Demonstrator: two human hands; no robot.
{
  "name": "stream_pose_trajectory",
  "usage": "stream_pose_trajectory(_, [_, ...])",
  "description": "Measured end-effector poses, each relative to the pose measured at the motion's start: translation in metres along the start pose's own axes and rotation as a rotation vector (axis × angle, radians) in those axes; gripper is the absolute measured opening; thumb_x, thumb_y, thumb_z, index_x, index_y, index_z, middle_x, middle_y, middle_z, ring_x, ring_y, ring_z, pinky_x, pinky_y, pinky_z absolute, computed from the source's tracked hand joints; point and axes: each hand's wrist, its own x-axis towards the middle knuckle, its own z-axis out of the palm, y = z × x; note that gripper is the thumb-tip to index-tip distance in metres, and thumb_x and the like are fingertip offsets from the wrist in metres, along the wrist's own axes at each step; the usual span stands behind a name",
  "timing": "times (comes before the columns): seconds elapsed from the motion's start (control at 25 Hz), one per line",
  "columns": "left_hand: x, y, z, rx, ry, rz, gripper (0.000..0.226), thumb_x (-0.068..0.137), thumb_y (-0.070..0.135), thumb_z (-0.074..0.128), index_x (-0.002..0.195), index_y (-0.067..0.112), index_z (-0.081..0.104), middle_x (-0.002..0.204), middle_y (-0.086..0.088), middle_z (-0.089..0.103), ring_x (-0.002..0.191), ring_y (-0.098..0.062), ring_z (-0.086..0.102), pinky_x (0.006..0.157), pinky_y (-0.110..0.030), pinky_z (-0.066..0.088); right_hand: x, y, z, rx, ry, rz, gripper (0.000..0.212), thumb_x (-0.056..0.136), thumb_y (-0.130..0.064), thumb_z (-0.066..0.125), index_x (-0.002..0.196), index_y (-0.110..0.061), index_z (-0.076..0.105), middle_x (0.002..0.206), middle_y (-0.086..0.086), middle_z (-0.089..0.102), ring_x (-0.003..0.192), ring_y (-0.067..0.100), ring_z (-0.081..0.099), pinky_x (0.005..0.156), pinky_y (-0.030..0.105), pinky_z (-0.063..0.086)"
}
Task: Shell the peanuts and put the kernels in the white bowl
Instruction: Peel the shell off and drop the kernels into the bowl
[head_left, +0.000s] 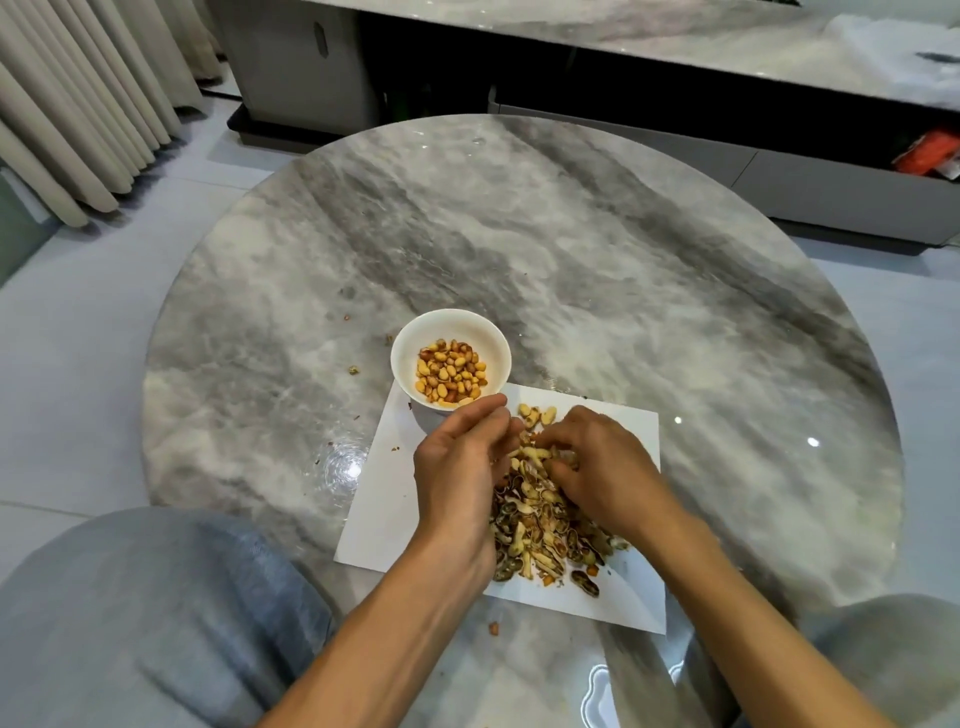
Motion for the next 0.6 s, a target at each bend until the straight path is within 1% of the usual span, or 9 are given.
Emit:
stream_pose_trajectory(0.08, [0.003,-0.002,-0.002,0.037,-0.005,-0.005,0.019,0.093,0.007,0.063,0.104,0.013,0.076,0.090,-0.006,0.075,0.083,-0.015,0.067,0.080,-0.031,0.054,0.002,0.001,0.000,-0.017,0.059,-0.024,0.016,0.094,-0.025,0.064,0.107,-0.026,0.072,0.098,-0.011,0.051,0.103,0.018,0.051,0.074,0.031,0.037])
stream_pose_trajectory(0.16, [0.007,-0.004,-0.005,0.164,-0.021,0.014,0.018,0.092,0.009,0.064,0.101,0.018,0.077,0.095,0.000,0.076,0.088,-0.013,0.068,0.083,-0.031,0.054,0.000,0.004,-0.001,-0.004,0.098,-0.004,0.015,0.095,-0.028,0.064,0.106,-0.027,0.073,0.100,-0.011,0.055,0.104,0.016,0.050,0.074,0.031,0.035])
stream_pose_trajectory(0.2, [0.009,-0.004,-0.005,0.264,-0.038,0.042,0.017,0.092,0.011,0.066,0.099,0.021,0.077,0.097,0.004,0.076,0.091,-0.009,0.068,0.084,-0.029,0.054,-0.002,0.004,-0.004,0.010,0.120,0.009,0.014,0.094,-0.029,0.065,0.105,-0.028,0.073,0.101,-0.010,0.059,0.102,0.015,0.051,0.074,0.031,0.036])
stream_pose_trajectory(0.28, [0.012,-0.006,-0.004,0.473,-0.107,0.126,0.018,0.091,0.014,0.068,0.100,0.027,0.076,0.099,0.014,0.073,0.092,0.002,0.065,0.083,-0.020,0.051,-0.007,0.000,-0.016,0.070,0.169,0.029,0.011,0.092,-0.026,0.067,0.099,-0.026,0.075,0.097,-0.008,0.066,0.090,0.011,0.056,0.072,0.031,0.041])
stream_pose_trajectory(0.36, [0.013,-0.008,-0.004,0.638,-0.193,0.225,0.019,0.089,0.019,0.071,0.104,0.031,0.075,0.101,0.018,0.072,0.090,0.009,0.063,0.079,-0.013,0.049,-0.012,-0.004,-0.030,0.158,0.170,0.037,0.007,0.090,-0.025,0.070,0.094,-0.025,0.076,0.089,-0.009,0.069,0.072,0.001,0.055,0.066,0.024,0.041])
stream_pose_trajectory(0.44, [0.014,-0.008,-0.006,0.802,-0.209,0.335,0.016,0.089,0.021,0.073,0.102,0.030,0.077,0.099,0.019,0.073,0.088,0.008,0.064,0.076,-0.010,0.048,-0.019,-0.005,-0.040,0.198,0.060,0.017,0.007,0.090,-0.026,0.072,0.095,-0.028,0.076,0.086,-0.014,0.069,0.067,-0.005,0.054,0.062,0.015,0.036])
stream_pose_trajectory(0.52, [0.017,-0.008,-0.009,1.021,-0.156,0.410,0.013,0.089,0.022,0.072,0.099,0.029,0.077,0.102,0.016,0.073,0.088,0.002,0.066,0.076,-0.012,0.048,-0.022,0.001,-0.039,0.177,-0.025,0.044,0.015,0.091,-0.024,0.071,0.104,-0.029,0.075,0.089,-0.014,0.070,0.066,-0.005,0.055,0.064,0.015,0.037])
stream_pose_trajectory(0.56, [0.018,-0.008,-0.011,1.131,-0.130,0.419,0.014,0.090,0.023,0.071,0.100,0.029,0.077,0.106,0.014,0.073,0.091,-0.001,0.066,0.078,-0.016,0.048,-0.021,0.004,-0.036,0.162,0.005,0.076,0.018,0.091,-0.021,0.069,0.107,-0.027,0.074,0.092,-0.012,0.071,0.066,-0.002,0.055,0.066,0.018,0.039])
stream_pose_trajectory(0.6, [0.020,-0.007,-0.013,1.219,-0.109,0.419,0.015,0.090,0.023,0.069,0.103,0.030,0.075,0.110,0.014,0.072,0.093,-0.006,0.066,0.079,-0.020,0.048,-0.017,0.006,-0.033,0.159,0.074,0.111,0.019,0.091,-0.020,0.069,0.108,-0.025,0.074,0.094,-0.009,0.072,0.069,0.000,0.055,0.068,0.022,0.040])
